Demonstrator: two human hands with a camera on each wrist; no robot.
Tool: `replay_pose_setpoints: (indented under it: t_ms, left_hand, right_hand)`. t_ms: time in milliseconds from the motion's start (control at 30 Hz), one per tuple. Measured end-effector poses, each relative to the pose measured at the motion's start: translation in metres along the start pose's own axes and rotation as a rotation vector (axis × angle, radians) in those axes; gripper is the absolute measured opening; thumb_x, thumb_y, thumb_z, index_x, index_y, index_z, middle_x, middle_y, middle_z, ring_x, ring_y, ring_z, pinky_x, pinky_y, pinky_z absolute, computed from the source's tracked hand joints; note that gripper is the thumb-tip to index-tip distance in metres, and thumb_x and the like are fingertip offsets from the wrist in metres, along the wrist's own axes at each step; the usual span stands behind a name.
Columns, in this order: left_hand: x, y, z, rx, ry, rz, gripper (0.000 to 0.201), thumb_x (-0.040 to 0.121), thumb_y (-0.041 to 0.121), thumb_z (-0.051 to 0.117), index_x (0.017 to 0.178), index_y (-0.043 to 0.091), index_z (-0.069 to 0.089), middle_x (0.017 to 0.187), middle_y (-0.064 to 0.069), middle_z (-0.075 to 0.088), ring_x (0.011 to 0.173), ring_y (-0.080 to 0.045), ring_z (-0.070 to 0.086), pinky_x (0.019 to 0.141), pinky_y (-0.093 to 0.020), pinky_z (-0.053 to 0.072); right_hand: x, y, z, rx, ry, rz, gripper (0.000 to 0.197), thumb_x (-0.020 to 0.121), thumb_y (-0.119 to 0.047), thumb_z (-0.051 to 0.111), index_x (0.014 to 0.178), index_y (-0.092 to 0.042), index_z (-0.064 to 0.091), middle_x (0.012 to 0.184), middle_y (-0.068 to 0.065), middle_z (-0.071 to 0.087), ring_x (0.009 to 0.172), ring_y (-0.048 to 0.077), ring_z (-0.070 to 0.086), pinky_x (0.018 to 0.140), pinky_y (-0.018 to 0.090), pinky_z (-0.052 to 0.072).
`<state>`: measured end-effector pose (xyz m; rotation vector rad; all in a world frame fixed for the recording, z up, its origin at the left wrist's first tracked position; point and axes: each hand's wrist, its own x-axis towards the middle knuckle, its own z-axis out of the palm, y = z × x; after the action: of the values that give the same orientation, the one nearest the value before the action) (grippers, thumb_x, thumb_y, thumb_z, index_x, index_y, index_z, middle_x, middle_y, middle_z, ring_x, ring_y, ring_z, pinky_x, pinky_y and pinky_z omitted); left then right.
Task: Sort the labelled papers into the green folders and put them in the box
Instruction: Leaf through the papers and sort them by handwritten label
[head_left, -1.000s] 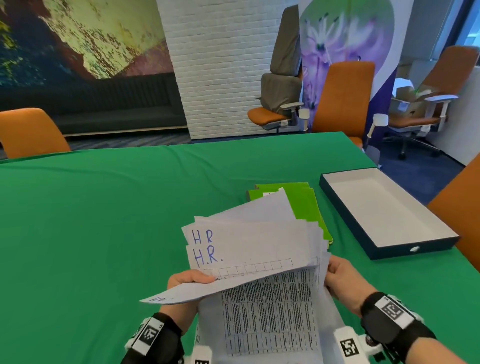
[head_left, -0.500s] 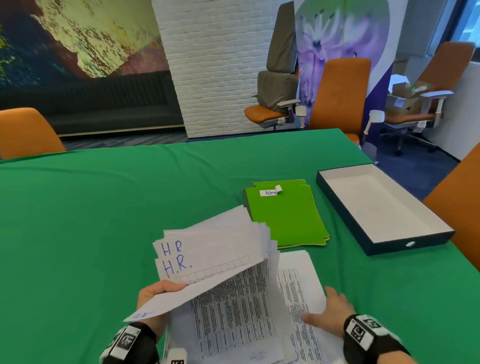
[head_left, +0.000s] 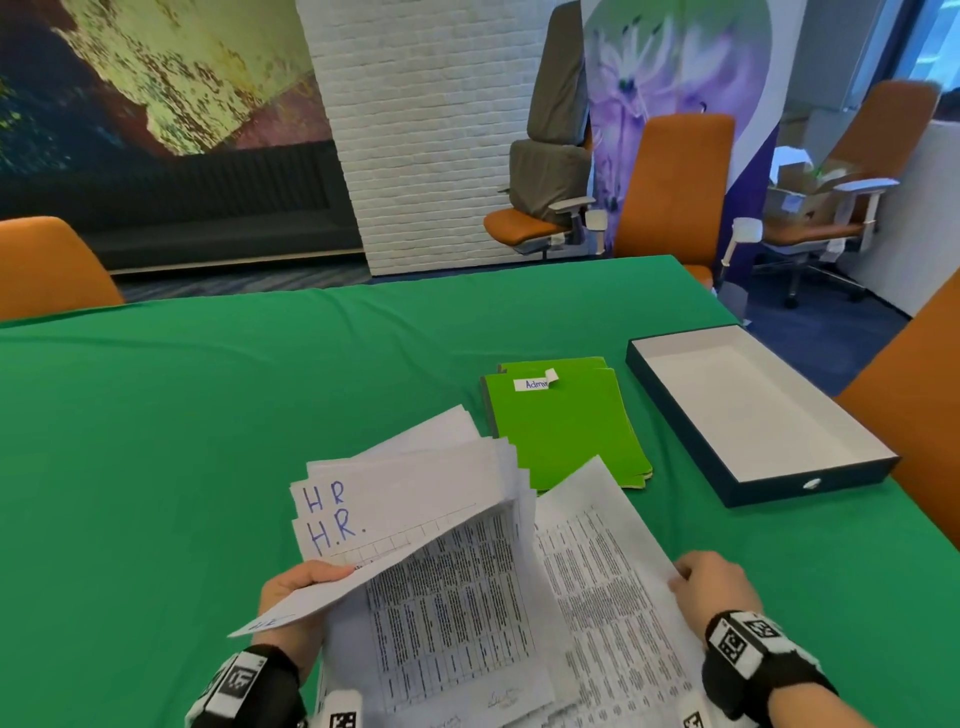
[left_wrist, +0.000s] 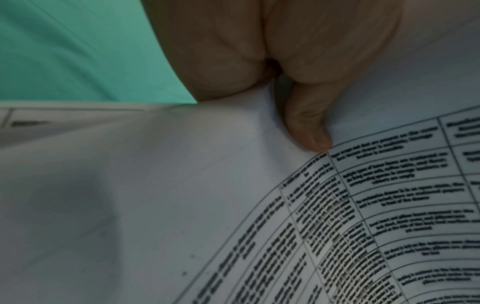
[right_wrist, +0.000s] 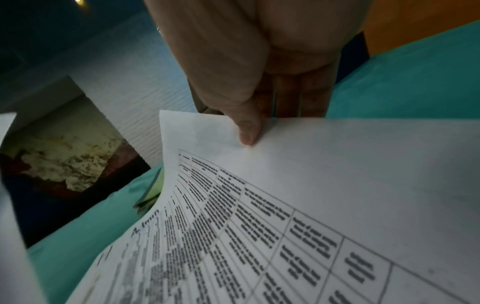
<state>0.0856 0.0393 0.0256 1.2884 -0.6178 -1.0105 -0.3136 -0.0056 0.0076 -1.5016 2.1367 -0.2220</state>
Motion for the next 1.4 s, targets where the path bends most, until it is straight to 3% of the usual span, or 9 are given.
replay_pose_setpoints:
  t_ms: [167,233,333,467,633,900,1100,1267,1400]
  left_hand:
    - [0.000,-0.003,-0.008,0.008,0.049,0.058,0.053,0.074,-0.029,0.046,0.042,0.008,0.066,0.045,0.002,0.063,0.042,-0.006,0.059,0.044,-0.013,0.049]
    - [0.000,-0.003,-0.011,0.025,0.056,0.059,0.052,0.075,-0.028,0.048,0.041,0.008,0.065,0.042,0.002,0.060,0.039,-0.004,0.056,0.042,-0.011,0.046]
    - [0.000,-0.004,-0.011,0.031,0.047,0.051,0.052,0.074,-0.028,0.049,0.040,0.008,0.064,0.040,0.002,0.059,0.037,-0.004,0.055,0.041,-0.011,0.045]
    - [0.003,-0.008,-0.008,0.009,0.014,0.070,0.056,0.071,-0.032,0.048,0.043,0.012,0.068,0.049,0.001,0.066,0.046,-0.008,0.063,0.049,-0.016,0.053]
    - [0.005,-0.010,-0.010,0.022,-0.001,0.070,0.052,0.071,-0.029,0.051,0.045,0.012,0.069,0.051,0.001,0.067,0.048,-0.008,0.063,0.050,-0.017,0.054]
    - [0.009,-0.014,-0.020,0.027,0.018,0.051,0.047,0.072,-0.028,0.052,0.048,0.009,0.069,0.049,0.000,0.066,0.046,-0.009,0.062,0.047,-0.017,0.052]
    - [0.010,-0.012,-0.021,0.030,0.004,0.050,0.045,0.072,-0.027,0.053,0.049,0.008,0.069,0.051,-0.001,0.067,0.047,-0.010,0.063,0.048,-0.018,0.053]
    - [0.010,-0.012,-0.020,0.000,-0.002,0.030,0.046,0.073,-0.027,0.050,0.048,0.007,0.069,0.052,-0.002,0.067,0.048,-0.011,0.063,0.049,-0.018,0.053]
    - [0.009,-0.012,-0.018,-0.007,-0.008,0.016,0.048,0.075,-0.026,0.048,0.047,0.007,0.068,0.049,-0.002,0.066,0.045,-0.011,0.062,0.047,-0.018,0.052]
  right_hand:
    - [0.011,0.018,-0.016,0.173,0.016,0.006,0.029,0.087,-0.007,0.060,0.066,-0.026,0.059,0.070,0.002,0.061,0.074,0.024,0.056,0.071,0.025,0.043]
    - [0.011,0.025,-0.017,0.201,0.015,0.005,0.014,0.086,-0.005,0.062,0.082,-0.016,0.070,0.082,0.007,0.067,0.076,0.023,0.054,0.074,0.025,0.042]
    - [0.008,0.031,-0.010,0.205,0.003,0.006,0.016,0.086,-0.007,0.062,0.100,-0.008,0.070,0.093,0.009,0.069,0.079,0.022,0.055,0.080,0.027,0.044]
    - [0.006,0.033,-0.001,0.183,0.012,-0.029,0.016,0.087,-0.011,0.061,0.078,-0.024,0.066,0.073,-0.003,0.064,0.072,0.017,0.059,0.073,0.025,0.048]
    - [0.008,0.039,-0.001,0.214,0.067,-0.010,0.015,0.090,-0.007,0.057,0.096,-0.009,0.070,0.079,0.002,0.060,0.073,0.019,0.055,0.073,0.023,0.041]
    - [0.011,0.051,0.007,0.313,-0.068,0.133,0.013,0.081,0.001,0.055,0.079,-0.010,0.061,0.075,0.005,0.062,0.069,0.019,0.058,0.058,0.024,0.042]
    - [0.013,0.050,0.007,0.375,-0.039,0.137,0.024,0.078,0.003,0.057,0.096,-0.013,0.055,0.084,0.004,0.062,0.080,0.026,0.062,0.071,0.032,0.049]
    - [0.012,0.051,-0.001,0.395,-0.071,0.095,0.022,0.080,0.003,0.055,0.090,-0.016,0.061,0.077,-0.003,0.065,0.073,0.019,0.063,0.057,0.022,0.044]
    - [0.014,0.052,0.001,0.467,-0.065,0.079,0.021,0.078,0.005,0.062,0.094,-0.009,0.063,0.077,0.002,0.066,0.071,0.021,0.064,0.062,0.027,0.048]
